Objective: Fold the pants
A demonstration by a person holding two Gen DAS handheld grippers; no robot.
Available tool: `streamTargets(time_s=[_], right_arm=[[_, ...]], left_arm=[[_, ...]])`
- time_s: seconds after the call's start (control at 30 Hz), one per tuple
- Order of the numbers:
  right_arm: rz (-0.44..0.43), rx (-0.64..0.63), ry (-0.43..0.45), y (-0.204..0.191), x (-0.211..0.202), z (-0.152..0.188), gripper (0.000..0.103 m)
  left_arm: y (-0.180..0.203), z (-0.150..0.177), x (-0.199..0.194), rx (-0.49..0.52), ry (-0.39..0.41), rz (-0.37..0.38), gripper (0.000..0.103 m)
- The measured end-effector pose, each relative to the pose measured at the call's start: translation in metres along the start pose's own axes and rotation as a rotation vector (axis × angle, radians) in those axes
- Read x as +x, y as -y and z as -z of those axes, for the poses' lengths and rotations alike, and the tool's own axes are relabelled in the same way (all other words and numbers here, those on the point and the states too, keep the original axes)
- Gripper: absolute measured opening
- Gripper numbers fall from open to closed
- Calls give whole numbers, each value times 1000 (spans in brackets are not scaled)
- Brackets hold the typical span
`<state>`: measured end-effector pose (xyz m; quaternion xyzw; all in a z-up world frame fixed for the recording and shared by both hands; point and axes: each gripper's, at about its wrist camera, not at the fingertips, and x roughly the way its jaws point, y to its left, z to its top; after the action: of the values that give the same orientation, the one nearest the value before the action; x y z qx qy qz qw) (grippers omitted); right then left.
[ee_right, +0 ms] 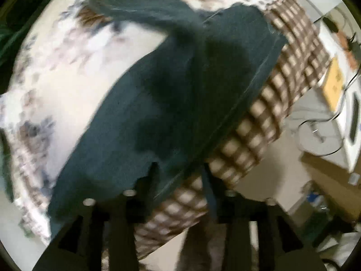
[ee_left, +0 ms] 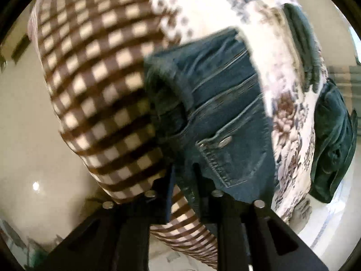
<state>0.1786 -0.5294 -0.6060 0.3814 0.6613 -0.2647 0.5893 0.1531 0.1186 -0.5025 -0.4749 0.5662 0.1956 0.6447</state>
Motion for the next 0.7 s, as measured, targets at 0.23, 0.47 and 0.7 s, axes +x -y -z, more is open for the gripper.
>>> streamTargets(time_s=[0.23, 0.47, 0.7], right_arm=[[-198, -79, -124, -59, 36, 74, 49], [-202, 40, -151, -64, 90, 120, 4], [-123, -52, -73, -72, 73, 143, 2]], left_arm=[[15, -36, 11, 58, 66, -17, 52], [-4, -48, 35, -3, 87, -52, 4], [-21, -48, 21, 14, 130, -23, 0]])
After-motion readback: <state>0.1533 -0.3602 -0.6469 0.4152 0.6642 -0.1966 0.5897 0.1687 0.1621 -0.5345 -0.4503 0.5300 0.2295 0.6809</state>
